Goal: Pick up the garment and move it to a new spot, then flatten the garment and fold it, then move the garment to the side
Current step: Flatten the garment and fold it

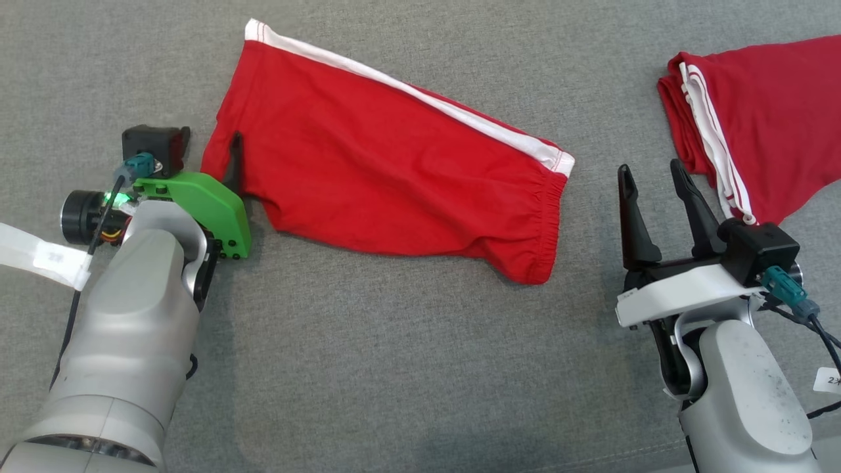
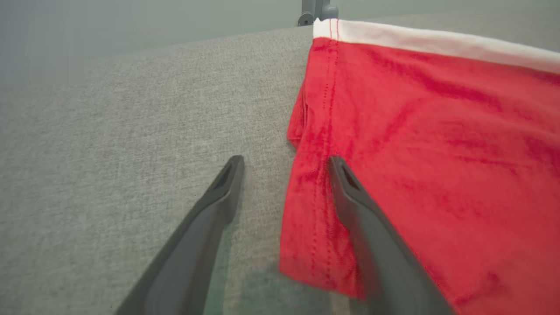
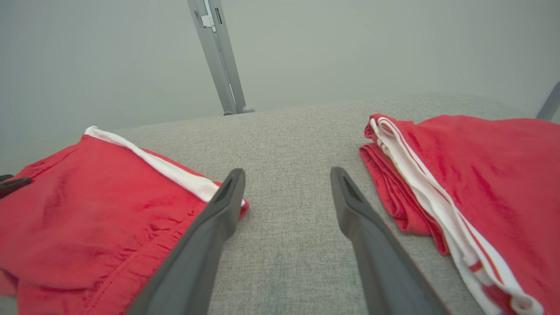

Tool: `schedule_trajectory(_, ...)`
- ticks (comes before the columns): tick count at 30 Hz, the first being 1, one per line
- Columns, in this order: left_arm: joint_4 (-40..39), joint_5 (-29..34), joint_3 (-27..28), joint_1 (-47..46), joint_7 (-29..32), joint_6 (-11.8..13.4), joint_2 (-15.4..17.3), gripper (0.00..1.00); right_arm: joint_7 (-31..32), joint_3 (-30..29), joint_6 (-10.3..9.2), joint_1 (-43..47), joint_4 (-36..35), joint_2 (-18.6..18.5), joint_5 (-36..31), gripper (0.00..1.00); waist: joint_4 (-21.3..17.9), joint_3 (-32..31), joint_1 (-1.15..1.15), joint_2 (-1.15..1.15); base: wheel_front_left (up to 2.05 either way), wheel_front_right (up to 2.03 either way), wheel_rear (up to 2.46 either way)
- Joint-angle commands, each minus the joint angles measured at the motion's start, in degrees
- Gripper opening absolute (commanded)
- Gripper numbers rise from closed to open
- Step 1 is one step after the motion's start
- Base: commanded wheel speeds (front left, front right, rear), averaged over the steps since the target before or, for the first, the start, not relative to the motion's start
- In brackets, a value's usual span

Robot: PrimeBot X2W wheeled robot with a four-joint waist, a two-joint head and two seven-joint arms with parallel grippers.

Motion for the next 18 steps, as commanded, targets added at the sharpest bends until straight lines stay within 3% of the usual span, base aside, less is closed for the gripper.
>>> schedule_trajectory(1,0.48,-0.76,-0.04,1.11,0.16,-0.37,-0.25,1.0,0.01,-0.13,-0.03,0.5,-0.23,-0.11,0.14,1.0,-0.04,-0.15,0.0,0.0,0.0,0.0,0.0)
schedule_trajectory(5,1.75,-1.5,-0.54,2.4,1.63,-1.35,-1.26,1.0,0.01,0.09,-0.03,0.54,0.09,-0.09,0.46,1.0,-0.43,-0.44,0.0,0.0,0.0,0.0,0.0)
schedule_trajectory(6,1.9,-1.56,-0.9,2.61,1.9,-1.55,-1.5,0.72,0.01,0.19,-0.03,0.57,0.17,-0.1,0.65,1.0,-0.53,-0.58,0.0,0.0,0.0,0.0,0.0)
schedule_trajectory(8,2.08,-1.9,-1.32,3.27,2.24,-1.96,-2.04,0.0,0.01,0.23,-0.03,0.76,0.34,-0.09,0.95,1.0,-0.65,-1.09,0.0,0.0,0.0,0.0,0.0)
schedule_trajectory(18,1.3,-4.98,0.53,9.0,0.05,-1.99,-0.79,0.0,0.01,-0.12,-0.03,3.98,2.69,-0.11,3.21,1.0,-0.74,-8.79,0.0,0.0,0.0,0.0,0.0)
